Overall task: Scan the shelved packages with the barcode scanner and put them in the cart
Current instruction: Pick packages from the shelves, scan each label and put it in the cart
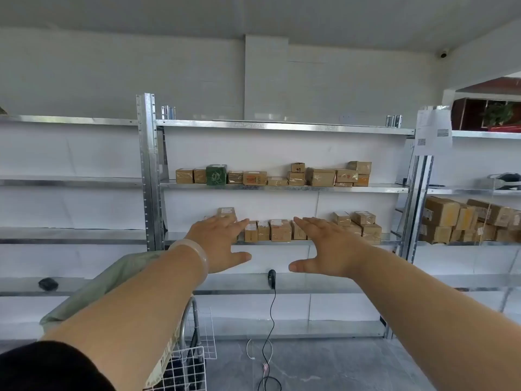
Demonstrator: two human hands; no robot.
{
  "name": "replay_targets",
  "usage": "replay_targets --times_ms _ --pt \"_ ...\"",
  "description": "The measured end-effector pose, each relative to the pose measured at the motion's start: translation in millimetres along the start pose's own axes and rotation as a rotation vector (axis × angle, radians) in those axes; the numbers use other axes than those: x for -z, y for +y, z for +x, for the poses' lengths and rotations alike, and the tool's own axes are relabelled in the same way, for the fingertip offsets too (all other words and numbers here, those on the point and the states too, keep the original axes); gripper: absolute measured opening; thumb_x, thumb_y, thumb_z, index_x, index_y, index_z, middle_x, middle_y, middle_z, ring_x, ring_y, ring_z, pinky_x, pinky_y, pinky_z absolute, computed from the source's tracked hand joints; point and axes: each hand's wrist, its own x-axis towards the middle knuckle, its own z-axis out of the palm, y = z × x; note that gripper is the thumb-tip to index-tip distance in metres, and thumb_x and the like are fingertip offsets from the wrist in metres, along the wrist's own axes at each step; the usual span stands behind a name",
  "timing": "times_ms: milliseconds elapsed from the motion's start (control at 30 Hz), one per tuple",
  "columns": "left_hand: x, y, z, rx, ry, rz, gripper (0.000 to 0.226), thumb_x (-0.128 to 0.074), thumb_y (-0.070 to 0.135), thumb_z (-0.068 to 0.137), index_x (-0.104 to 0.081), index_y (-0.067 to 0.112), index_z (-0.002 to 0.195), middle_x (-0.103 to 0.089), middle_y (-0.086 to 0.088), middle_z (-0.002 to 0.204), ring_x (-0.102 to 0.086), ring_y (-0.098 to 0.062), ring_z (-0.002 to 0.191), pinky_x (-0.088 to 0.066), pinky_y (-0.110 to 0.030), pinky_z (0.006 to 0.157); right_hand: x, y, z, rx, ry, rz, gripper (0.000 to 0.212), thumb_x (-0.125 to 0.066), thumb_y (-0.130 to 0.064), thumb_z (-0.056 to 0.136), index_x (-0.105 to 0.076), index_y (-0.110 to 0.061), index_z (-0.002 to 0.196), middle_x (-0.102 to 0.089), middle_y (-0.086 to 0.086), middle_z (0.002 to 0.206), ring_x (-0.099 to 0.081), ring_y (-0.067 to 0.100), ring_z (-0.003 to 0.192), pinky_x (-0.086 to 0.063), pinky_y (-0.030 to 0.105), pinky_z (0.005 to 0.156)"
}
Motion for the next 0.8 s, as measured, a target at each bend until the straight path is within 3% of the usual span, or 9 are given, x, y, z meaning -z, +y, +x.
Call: replay_targets --times_ms 500,800 --pt "-49.1 -112.0 130.6 -0.037 -0.009 -0.038 0.078 -0.041 0.067 0.093 -0.006 0.037 0.156 -0.008 0.004 0.165 -0.012 -0.021 0.151 -0.018 -0.041 0.121 -36.4 -12.7 171.1 -0.063 0.004 -0.023 0.101 -0.051 -0.075 0.081 0.001 -0.031 0.155 -0.004 -0.003 0.164 -0.007 0.018 0.15 -0.013 0.042 0.121" --pt "-80.0 -143.0 208.0 -0.018 -0.015 -0.029 0.079 -0.041 0.069 0.092 -0.006 0.038 0.156 -0.009 0.005 0.165 -0.012 -0.021 0.151 -0.018 -0.04 0.121 -55.2 5.5 259.3 -0.025 0.006 0.002 0.099 -0.05 -0.073 0.083 0.001 -0.029 0.156 -0.004 -0.003 0.164 -0.007 0.018 0.15 -0.013 0.037 0.12"
